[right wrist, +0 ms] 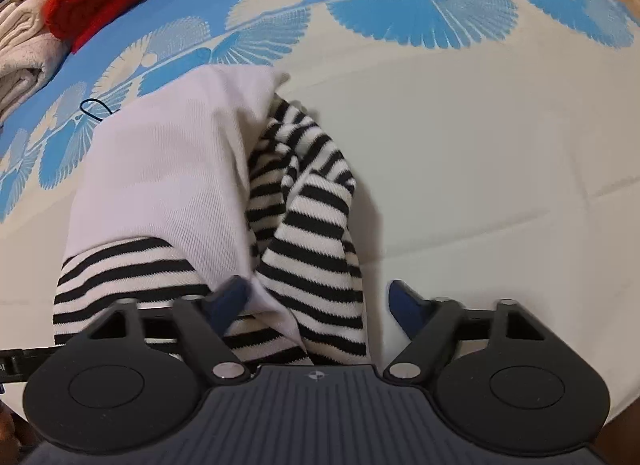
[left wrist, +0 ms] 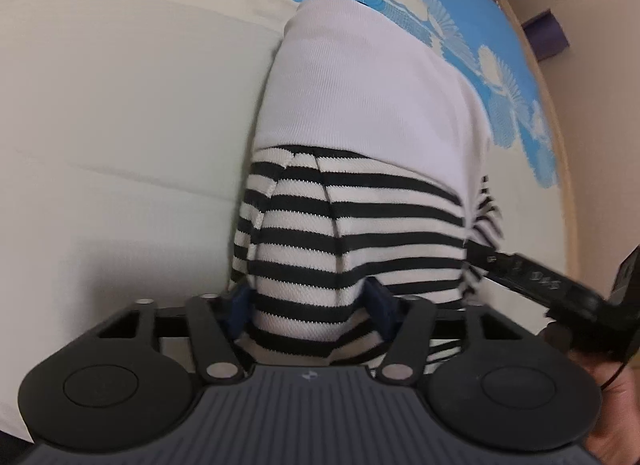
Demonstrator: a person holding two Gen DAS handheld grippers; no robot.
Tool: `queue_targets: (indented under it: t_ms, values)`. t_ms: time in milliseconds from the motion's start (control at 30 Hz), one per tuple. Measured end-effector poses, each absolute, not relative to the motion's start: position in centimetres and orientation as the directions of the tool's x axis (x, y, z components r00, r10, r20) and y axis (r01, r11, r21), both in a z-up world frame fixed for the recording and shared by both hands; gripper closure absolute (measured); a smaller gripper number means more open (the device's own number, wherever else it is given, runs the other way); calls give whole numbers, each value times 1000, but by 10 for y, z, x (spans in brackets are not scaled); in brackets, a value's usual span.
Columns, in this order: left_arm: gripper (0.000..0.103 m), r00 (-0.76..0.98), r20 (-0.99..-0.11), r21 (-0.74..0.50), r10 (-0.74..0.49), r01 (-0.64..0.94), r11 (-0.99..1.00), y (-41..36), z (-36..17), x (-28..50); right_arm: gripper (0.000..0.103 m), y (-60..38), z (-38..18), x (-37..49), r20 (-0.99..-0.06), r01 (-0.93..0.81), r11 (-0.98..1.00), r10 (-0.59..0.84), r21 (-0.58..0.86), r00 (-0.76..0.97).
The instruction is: Fold small clothes
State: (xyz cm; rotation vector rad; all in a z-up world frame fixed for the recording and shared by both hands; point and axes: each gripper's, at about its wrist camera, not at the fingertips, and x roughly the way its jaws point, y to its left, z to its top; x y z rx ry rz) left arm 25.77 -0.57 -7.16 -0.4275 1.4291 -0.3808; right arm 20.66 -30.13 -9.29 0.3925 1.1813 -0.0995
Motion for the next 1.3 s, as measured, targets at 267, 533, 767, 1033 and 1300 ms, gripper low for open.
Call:
queue_targets:
  t_ms: [267,533,767,1033,1300]
  values:
    - [34,112,-883,-452,-456,63,890,-12,-65,252,102,-321,-77,208,-866,316,916,64,248,495]
    - [22,193,-918,-306,-346,210,929,-22,-48,238,97,-303,-106,208,-940,230,966,34,118,341]
    - [17,554,-818,34,-154,314,949,-26,8,193,38,-304,-44,174,-791,240,971,-137,12,596]
    - [0,747,-656,157,-105,271,950,-51,57,107,12,-290,3,86,-612,172,983,-101,58,785]
    - [0,746,-654,102,-126,252,962,-53,83,39,5,-274,19,7,-592,152,985,-73,85,802]
